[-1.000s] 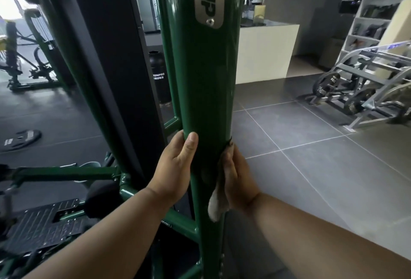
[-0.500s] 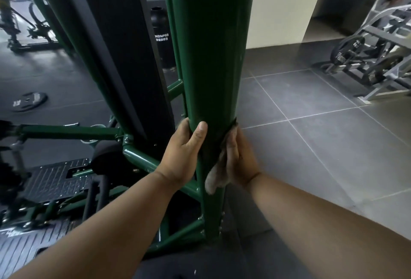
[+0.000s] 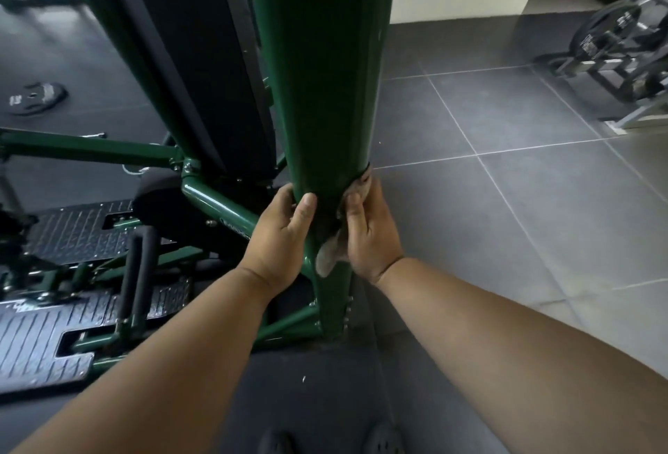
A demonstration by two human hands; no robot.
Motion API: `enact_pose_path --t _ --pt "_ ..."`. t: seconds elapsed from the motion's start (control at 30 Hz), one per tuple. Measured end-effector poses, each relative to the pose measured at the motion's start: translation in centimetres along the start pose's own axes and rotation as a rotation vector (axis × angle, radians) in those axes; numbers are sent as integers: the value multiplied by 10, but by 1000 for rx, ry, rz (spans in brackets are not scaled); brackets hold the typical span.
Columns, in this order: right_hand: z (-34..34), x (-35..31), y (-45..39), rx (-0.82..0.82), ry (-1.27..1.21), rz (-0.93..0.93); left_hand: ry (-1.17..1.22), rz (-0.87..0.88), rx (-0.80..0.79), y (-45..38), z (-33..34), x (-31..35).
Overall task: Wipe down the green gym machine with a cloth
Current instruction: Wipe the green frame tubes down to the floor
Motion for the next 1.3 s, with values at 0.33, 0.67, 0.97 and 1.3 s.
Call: enact_pose_path --t 0.33,0.67,0.97,1.3 --pt "-3 5 3 45 -66 111 16 69 -63 -3 1 -8" --pt "39 110 47 -38 25 314 1 174 0 -5 8 -35" --pt "25 96 26 -80 -127 189 -230 -54 31 22 42 -159" --pt "48 197 52 -362 129 239 -440 -54 118 18 40 -192"
Point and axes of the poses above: each hand's wrist, its own y-axis away from the middle knuckle, its own z-axis out of the palm, x = y × z, the point moved 9 cm from there along -y, towards the middle knuckle, and after that the axes turned 2 degrees about z, right-handed, at the moved point
